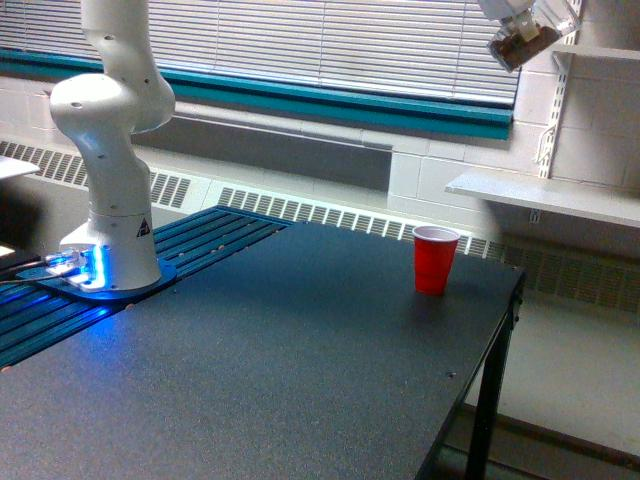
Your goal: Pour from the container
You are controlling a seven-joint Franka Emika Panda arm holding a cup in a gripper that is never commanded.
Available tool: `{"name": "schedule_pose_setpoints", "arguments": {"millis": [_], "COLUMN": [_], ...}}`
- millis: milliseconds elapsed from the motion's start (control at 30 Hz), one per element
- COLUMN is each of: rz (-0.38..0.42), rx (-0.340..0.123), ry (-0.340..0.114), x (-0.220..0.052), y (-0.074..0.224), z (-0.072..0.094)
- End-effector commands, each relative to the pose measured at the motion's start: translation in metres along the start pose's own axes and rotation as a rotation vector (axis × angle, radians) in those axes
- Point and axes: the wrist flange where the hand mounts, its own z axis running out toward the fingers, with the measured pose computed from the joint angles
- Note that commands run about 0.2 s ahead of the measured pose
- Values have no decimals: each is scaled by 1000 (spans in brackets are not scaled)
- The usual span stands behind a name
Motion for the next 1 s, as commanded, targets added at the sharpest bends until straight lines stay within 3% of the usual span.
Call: {"name": "schedule_pose_setpoints", "arguments": {"millis": [33,133,333,733,1000], "rz": [-53,-86,-189,-252,-293], "rx": [-76,-132,-171,-129,-87], "ry": [4,-7,41,49,28], "x": [6,0,-8,-50,-90], "y": [5,7,5,-1,2], "z": [-10,-5,-4,0,3]}}
